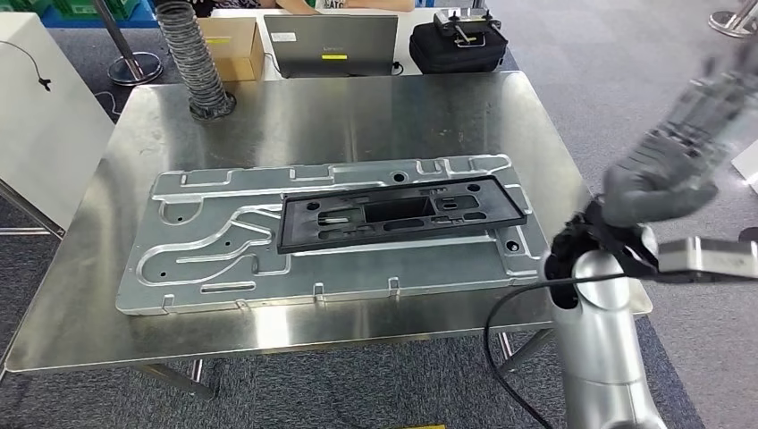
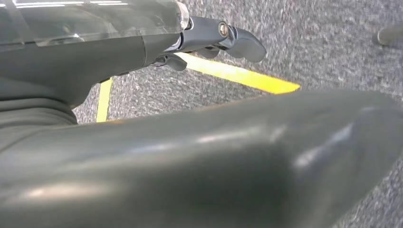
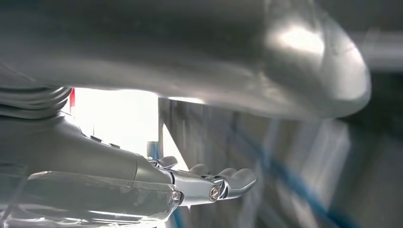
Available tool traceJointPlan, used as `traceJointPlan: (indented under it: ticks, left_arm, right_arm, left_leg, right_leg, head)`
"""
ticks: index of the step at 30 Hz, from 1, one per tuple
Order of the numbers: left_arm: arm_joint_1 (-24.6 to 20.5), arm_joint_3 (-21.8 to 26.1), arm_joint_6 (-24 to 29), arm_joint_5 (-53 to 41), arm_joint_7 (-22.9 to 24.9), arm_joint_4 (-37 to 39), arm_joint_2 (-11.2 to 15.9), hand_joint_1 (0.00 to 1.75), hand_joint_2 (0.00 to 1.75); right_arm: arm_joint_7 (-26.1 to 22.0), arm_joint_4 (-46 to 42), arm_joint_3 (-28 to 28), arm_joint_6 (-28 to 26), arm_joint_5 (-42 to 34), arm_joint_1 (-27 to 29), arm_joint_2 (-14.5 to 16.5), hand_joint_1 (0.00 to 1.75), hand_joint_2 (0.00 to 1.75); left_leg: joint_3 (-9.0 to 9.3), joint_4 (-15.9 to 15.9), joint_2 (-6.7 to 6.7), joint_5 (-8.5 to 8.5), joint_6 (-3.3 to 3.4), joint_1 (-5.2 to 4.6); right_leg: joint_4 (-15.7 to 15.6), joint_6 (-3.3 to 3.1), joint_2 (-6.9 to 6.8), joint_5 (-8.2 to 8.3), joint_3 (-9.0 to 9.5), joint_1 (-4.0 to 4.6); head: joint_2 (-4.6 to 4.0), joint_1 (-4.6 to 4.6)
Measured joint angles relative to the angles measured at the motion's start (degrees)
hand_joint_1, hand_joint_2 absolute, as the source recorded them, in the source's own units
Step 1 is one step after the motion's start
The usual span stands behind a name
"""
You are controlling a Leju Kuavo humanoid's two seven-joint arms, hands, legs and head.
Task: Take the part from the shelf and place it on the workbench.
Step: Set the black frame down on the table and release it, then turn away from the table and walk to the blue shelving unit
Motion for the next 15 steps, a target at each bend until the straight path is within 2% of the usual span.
traceJointPlan:
  ticks: [2,3,4,7,8,9,10,12,13,14,15]
  left_arm:
    - [0.2,0.6,-0.5,0.0,-0.7,0.0,-0.2,0.00,0.00]
    - [0.1,0.9,-0.6,0.0,-0.9,0.0,-0.3,0.00,0.00]
    - [0.2,1.0,-0.7,0.0,-1.0,0.0,-0.3,0.00,0.00]
    - [0.2,1.3,-0.7,0.0,-1.0,0.0,-0.4,0.00,0.00]
    - [0.2,1.3,-0.7,0.0,-0.9,0.0,-0.4,0.00,0.00]
    - [0.2,1.3,-0.7,0.0,-0.8,0.0,-0.4,0.00,0.00]
    - [0.2,1.3,-0.7,0.0,-0.6,0.0,-0.4,0.00,0.00]
    - [0.2,1.3,-0.6,-0.1,-0.4,0.0,-0.4,0.00,0.00]
    - [0.3,1.2,-0.7,-0.1,-0.4,0.0,-0.3,0.00,0.00]
    - [0.3,1.2,-0.7,-0.1,-0.4,0.0,-0.3,0.00,0.00]
    - [0.3,1.2,-0.8,-0.1,-0.3,0.0,-0.3,0.00,0.00]
  right_arm:
    - [-0.1,-3.0,-3.9,-5.6,3.6,4.2,0.1,0.00,0.00]
    - [-0.1,-4.0,-5.8,-7.3,4.1,6.4,0.2,0.00,0.00]
    - [-0.1,-4.8,-7.7,-8.4,4.0,8.8,0.2,0.00,0.00]
    - [0.0,-5.9,-12.7,-9.8,2.9,15.2,0.3,0.00,0.00]
    - [0.0,-6.0,-14.1,-10.0,2.8,16.9,0.3,0.00,0.00]
    - [0.0,-6.0,-15.4,-10.1,2.7,18.7,0.3,0.00,0.00]
    - [0.0,-5.9,-16.7,-10.2,2.7,20.6,0.3,0.00,0.00]
    - [0.0,-5.5,-19.1,-10.4,3.1,24.4,0.7,0.00,0.00]
    - [0.0,-5.2,-20.4,-10.4,3.4,26.3,1.1,0.00,0.00]
    - [0.0,-4.8,-21.5,-10.4,3.5,27.9,1.5,0.00,0.00]
    - [0.0,-4.5,-22.6,-10.4,3.6,29.3,2.0,0.00,0.00]
  left_leg:
    - [0.16,0.1,-0.10,-0.12,-0.23,-0.11]
    - [0.18,0.2,-0.13,-0.17,-0.42,-0.21]
    - [0.17,0.3,-0.14,-0.20,-0.65,-0.28]
    - [0.14,0.4,-0.10,-0.33,-1.45,-0.36]
    - [-0.02,1.0,0.00,-1.06,-1.69,-0.38]
    - [-0.53,2.5,0.11,-2.56,-1.89,-0.37]
    - [-1.45,5.3,0.22,-4.80,-2.06,-0.33]
    - [-3.87,12.8,0.30,-9.61,-2.28,-0.30]
    - [-4.46,15.5,0.31,-10.95,-2.36,-0.29]
    - [-4.07,16.2,0.31,-11.20,-2.36,-0.29]
    - [-2.48,14.5,0.31,-10.37,-2.27,-0.30]
  right_leg:
    - [-8.3,-0.43,-0.04,3.73,4.07,0.14]
    - [-11.5,-0.67,-0.03,4.88,5.63,0.28]
    - [-13.4,-0.88,-0.01,5.39,6.51,0.43]
    - [-14.0,-1.55,0.04,5.69,6.50,0.39]
    - [-14.2,-1.89,-0.03,5.91,6.43,0.23]
    - [-14.4,-2.24,-0.13,6.14,6.32,0.07]
    - [-14.5,-2.53,-0.27,6.37,6.14,0.00]
    - [-14.5,-2.76,-0.51,6.80,5.50,0.07]
    - [-14.5,-2.77,-0.61,7.07,5.13,0.11]
    - [-14.4,-2.73,-0.65,7.36,4.73,0.13]
    - [-14.4,-2.65,-0.64,7.68,4.35,0.14]
  head:
    - [-0.01,0.00]
    - [-0.01,0.00]
    - [-0.01,0.00]
    - [-0.01,0.00]
    - [-0.01,0.00]
    - [-0.01,0.00]
    - [-0.01,0.00]
    - [0.00,0.00]
    - [0.00,0.00]
    - [0.00,0.00]
    - [0.01,0.00]
